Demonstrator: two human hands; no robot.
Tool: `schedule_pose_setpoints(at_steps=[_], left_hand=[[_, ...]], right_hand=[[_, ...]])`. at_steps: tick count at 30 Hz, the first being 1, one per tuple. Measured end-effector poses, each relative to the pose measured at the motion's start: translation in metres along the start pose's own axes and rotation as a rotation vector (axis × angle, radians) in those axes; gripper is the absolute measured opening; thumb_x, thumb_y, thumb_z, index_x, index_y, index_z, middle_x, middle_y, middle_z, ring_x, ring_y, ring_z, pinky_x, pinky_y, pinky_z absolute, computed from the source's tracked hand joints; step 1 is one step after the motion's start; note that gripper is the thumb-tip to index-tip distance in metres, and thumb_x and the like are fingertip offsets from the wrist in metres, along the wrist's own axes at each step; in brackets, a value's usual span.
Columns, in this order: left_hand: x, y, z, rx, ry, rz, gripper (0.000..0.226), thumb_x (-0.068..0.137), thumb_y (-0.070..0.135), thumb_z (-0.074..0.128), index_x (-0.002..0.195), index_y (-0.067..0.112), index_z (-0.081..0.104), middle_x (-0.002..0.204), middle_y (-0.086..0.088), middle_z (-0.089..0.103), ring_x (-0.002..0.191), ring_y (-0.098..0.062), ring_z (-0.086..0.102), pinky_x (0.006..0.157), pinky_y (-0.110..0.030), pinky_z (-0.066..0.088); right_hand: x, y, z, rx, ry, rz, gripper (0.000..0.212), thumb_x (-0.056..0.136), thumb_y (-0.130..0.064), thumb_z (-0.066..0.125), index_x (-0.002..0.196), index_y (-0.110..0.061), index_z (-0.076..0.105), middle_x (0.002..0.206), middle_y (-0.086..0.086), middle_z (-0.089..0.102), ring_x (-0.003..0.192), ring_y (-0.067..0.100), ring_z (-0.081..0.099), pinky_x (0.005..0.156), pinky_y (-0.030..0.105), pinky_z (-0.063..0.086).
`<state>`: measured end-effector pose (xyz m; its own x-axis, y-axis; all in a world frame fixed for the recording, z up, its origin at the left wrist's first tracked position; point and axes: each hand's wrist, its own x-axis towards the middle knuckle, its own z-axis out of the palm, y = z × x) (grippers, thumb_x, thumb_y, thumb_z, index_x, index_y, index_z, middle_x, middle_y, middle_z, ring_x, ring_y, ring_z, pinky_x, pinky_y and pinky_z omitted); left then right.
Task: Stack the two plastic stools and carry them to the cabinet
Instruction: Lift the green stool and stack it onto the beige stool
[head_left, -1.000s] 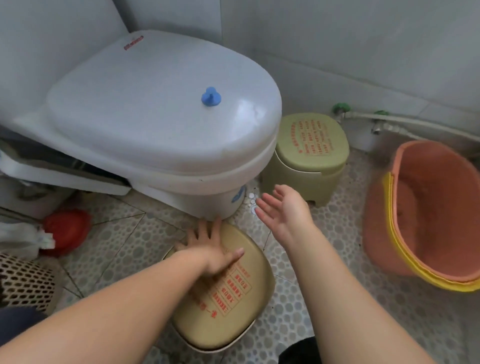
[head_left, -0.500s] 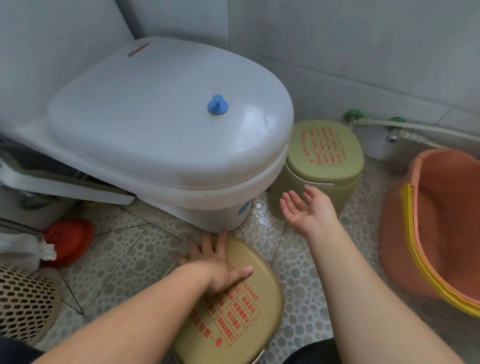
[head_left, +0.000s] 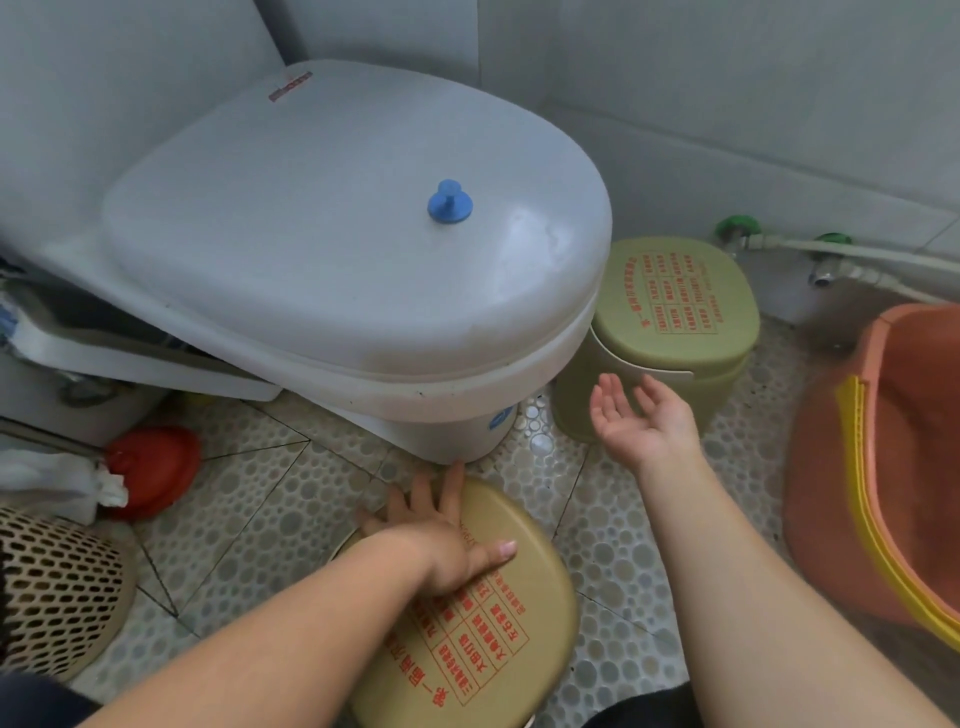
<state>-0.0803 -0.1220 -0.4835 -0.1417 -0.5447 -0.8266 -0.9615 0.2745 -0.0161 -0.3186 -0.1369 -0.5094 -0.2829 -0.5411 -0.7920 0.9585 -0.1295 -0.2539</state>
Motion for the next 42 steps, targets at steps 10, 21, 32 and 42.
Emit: schedule_pose_setpoints(at_steps=[10,21,32,42], left_hand=[[0.001,0.001,0.000,0.017,0.000,-0.010,0.114,0.081,0.091,0.030,0.153,0.032,-0.036,0.169,-0.013,-0.026,0.156,-0.044,-0.011,0.121,-0.070,0.003],[0.002,0.000,0.001,0.014,0.003,-0.010,0.115,0.080,0.091,0.030,0.154,0.032,-0.035,0.170,-0.014,-0.025,0.156,-0.044,-0.011,0.121,-0.069,0.003],[0.006,0.000,0.003,0.014,0.019,-0.015,0.116,0.080,0.091,0.031,0.154,0.032,-0.035,0.170,-0.014,-0.023,0.156,-0.045,-0.011,0.120,-0.070,0.003],[0.006,-0.001,0.005,0.011,0.047,0.004,0.114,0.080,0.091,0.029,0.157,0.030,-0.030,0.170,-0.018,-0.017,0.155,-0.048,-0.007,0.118,-0.073,0.005]], right_hand=[[0.001,0.002,0.008,0.134,-0.039,0.033,0.021,0.102,-0.008,0.049,0.121,-0.005,0.059,0.107,0.011,0.070,0.096,0.023,0.070,0.078,0.037,0.052],[0.015,0.003,0.014,0.059,-0.072,-0.016,0.041,0.095,-0.042,0.068,0.120,-0.010,0.060,0.107,0.007,0.071,0.095,0.020,0.070,0.075,0.035,0.055],[0.033,0.001,0.016,-0.106,-0.016,-0.144,0.032,0.100,-0.022,0.062,0.123,0.000,0.062,0.108,0.014,0.069,0.090,0.022,0.072,0.062,0.028,0.062],[-0.007,-0.007,0.008,-0.088,-0.015,-0.232,0.027,0.101,-0.013,0.054,0.125,0.001,0.055,0.102,0.018,0.066,0.092,0.028,0.071,0.073,0.036,0.060]])
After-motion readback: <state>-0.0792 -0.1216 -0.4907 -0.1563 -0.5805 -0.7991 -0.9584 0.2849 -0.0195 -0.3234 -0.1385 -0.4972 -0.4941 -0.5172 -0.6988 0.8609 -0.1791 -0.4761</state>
